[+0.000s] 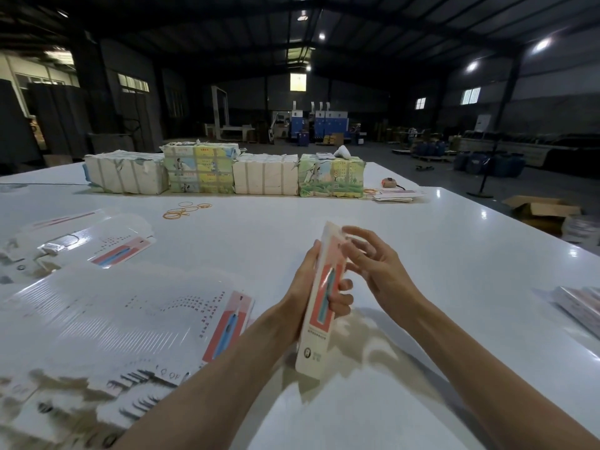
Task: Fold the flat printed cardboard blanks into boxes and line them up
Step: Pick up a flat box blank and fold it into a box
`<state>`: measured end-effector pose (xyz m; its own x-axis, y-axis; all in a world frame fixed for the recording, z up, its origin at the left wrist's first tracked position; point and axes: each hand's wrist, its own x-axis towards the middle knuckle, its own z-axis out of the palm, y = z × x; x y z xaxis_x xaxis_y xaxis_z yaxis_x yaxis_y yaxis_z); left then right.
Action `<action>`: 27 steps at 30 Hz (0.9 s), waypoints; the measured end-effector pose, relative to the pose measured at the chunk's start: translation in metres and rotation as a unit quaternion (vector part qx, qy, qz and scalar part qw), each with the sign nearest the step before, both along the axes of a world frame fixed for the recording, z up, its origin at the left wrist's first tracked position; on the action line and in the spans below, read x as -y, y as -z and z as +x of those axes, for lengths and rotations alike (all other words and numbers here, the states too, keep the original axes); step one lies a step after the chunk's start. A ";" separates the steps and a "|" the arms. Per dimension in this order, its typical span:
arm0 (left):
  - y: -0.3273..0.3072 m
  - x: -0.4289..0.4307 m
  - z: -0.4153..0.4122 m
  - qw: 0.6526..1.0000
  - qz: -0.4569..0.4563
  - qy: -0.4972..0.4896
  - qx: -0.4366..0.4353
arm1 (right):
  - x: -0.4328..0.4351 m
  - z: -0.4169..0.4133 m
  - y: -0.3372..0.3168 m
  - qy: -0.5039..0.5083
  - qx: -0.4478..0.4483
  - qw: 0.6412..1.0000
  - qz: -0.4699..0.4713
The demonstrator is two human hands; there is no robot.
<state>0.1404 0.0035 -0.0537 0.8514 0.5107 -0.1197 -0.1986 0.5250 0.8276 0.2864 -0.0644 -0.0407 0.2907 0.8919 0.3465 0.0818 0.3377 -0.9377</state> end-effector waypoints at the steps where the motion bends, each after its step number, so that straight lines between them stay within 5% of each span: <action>1: 0.000 -0.003 -0.003 0.999 -0.023 -0.007 0.026 | 0.000 -0.002 0.002 0.001 0.012 1.000 -0.012; 4: 0.005 -0.009 -0.006 0.998 -0.028 -0.041 0.046 | -0.001 -0.010 0.010 -0.016 0.041 0.999 -0.018; 8: 0.010 -0.007 -0.002 0.987 0.099 -0.126 -0.015 | 0.000 -0.014 0.009 0.020 0.045 0.999 0.004; 13: 0.013 -0.011 0.004 0.928 0.259 -0.264 -0.036 | -0.003 -0.010 0.009 0.039 0.066 0.997 0.011; 21: 0.009 -0.002 0.008 0.946 0.297 -0.134 -0.007 | -0.001 0.002 0.004 0.066 0.087 0.994 0.005; 27: 0.014 0.001 0.013 0.916 0.343 -0.154 -0.139 | -0.003 0.010 0.008 0.023 0.105 0.994 -0.030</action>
